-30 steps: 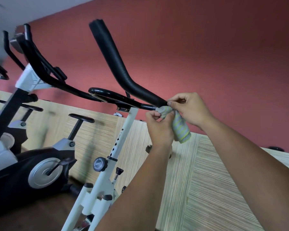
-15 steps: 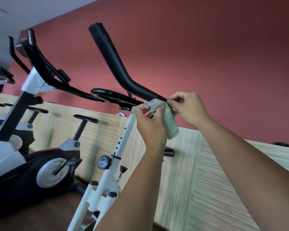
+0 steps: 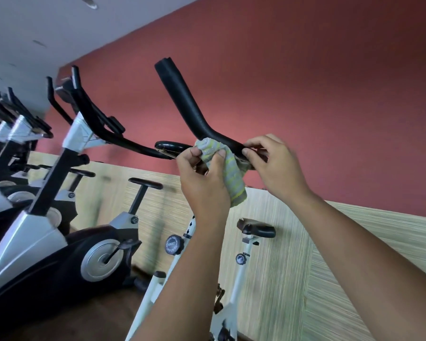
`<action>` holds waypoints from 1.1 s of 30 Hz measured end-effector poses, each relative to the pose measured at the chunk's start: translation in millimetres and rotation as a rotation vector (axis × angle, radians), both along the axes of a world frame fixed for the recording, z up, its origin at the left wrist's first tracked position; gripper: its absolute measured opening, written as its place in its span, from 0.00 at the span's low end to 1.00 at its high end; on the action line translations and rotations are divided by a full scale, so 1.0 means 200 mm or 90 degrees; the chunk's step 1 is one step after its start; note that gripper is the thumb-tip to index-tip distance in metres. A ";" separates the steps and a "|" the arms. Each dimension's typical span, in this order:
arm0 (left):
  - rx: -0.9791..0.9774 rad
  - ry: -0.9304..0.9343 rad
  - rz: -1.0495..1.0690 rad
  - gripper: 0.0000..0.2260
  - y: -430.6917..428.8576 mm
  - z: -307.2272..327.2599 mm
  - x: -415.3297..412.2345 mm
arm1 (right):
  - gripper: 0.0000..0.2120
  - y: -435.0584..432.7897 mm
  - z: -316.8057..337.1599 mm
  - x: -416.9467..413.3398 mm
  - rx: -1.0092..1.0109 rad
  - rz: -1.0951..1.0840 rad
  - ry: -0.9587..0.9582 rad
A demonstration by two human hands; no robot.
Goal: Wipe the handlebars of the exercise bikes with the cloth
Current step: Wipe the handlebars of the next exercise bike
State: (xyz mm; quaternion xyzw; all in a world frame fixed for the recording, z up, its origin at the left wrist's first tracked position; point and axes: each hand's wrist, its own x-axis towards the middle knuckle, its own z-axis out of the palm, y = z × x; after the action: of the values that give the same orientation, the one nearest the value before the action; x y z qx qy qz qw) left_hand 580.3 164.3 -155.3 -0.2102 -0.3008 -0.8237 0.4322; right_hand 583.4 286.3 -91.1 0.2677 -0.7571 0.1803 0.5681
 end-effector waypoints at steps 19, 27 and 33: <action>-0.029 0.039 0.149 0.09 -0.26 0.12 0.11 | 0.07 -0.30 -0.03 0.03 -0.023 0.135 0.081; -0.001 0.071 0.201 0.10 -0.43 0.32 0.15 | 0.07 -0.30 -0.04 0.03 -0.044 0.159 0.069; -0.061 0.033 0.127 0.10 -0.31 0.12 0.11 | 0.06 -0.32 -0.04 0.04 -0.060 0.156 0.073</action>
State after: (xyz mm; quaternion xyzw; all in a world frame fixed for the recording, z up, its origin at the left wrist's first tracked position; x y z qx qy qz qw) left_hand 602.4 101.3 -131.1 -0.2211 -0.3477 -0.7556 0.5092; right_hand 591.0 222.2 -98.6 0.3411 -0.6757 0.2679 0.5961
